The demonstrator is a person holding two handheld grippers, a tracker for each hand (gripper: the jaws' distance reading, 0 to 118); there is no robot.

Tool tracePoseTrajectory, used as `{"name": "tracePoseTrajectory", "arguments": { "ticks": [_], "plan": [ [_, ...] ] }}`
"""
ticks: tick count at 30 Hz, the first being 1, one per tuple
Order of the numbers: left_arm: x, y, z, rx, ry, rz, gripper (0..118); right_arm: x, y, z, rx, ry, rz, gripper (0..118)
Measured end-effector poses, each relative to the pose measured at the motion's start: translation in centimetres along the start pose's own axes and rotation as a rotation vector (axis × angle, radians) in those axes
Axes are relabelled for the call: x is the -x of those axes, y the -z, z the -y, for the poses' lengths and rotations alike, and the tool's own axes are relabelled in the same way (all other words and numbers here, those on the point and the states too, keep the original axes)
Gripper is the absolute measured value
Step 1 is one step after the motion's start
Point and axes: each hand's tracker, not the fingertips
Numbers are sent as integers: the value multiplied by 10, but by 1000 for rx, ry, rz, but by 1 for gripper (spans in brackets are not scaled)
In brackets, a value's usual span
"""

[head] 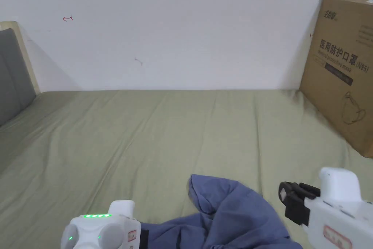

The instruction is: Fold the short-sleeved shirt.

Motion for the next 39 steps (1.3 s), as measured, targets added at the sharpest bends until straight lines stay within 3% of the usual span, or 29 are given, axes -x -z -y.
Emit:
{"name": "tracePoseTrajectory", "arguments": {
  "ticks": [4, 7, 8, 9, 10, 11, 12, 17, 21, 22, 24, 25, 27, 30, 34, 39],
  "plan": [
    [7, -54, 13, -261, -61, 38, 11, -18, 79, -39, 186, 113, -85, 1],
    [8, -88, 28, -358, -90, 70, 11, -26, 149, -59, 380, 120, -51, 5],
    [8, -94, 32, -353, -94, 76, 11, -29, 171, -62, 459, 110, -33, 34],
    [8, -99, 36, -353, -98, 76, 11, -32, 193, -61, 532, 94, -14, 73],
    [10, -104, 40, -355, -101, 81, 11, -35, 213, -61, 607, 86, 3, 103],
    [12, -104, 41, -353, -105, 86, 11, -38, 228, -55, 626, 103, 33, 111],
    [13, -107, 44, -349, -106, 86, 11, -40, 240, -51, 630, 91, 54, 112],
    [27, -111, 54, -346, -187, 81, 11, -55, 292, -23, 746, 78, 134, 110],
    [35, -108, 61, -335, -232, 76, 11, -56, 291, -5, 754, 19, 179, 96],
    [37, -108, 62, -330, -237, 72, 11, -53, 284, -6, 722, -6, 162, 88],
    [38, -105, 63, -324, -244, 74, 11, -47, 270, -8, 707, -55, 176, 36],
    [37, -105, 63, -319, -248, 73, 11, -47, 261, -10, 690, -87, 171, 2],
    [37, -105, 64, -312, -251, 73, 11, -53, 241, -14, 694, -64, 83, 2],
    [35, -116, 62, -327, -255, 85, 11, -63, 195, -24, 576, 83, -37, 2],
    [33, -142, 55, -377, -233, 91, 11, -79, 105, -52, 333, 110, -51, 2],
    [38, -191, 34, -477, -236, 90, 11, -106, 11, -88, 260, 175, -59, 2]
  ]
}}
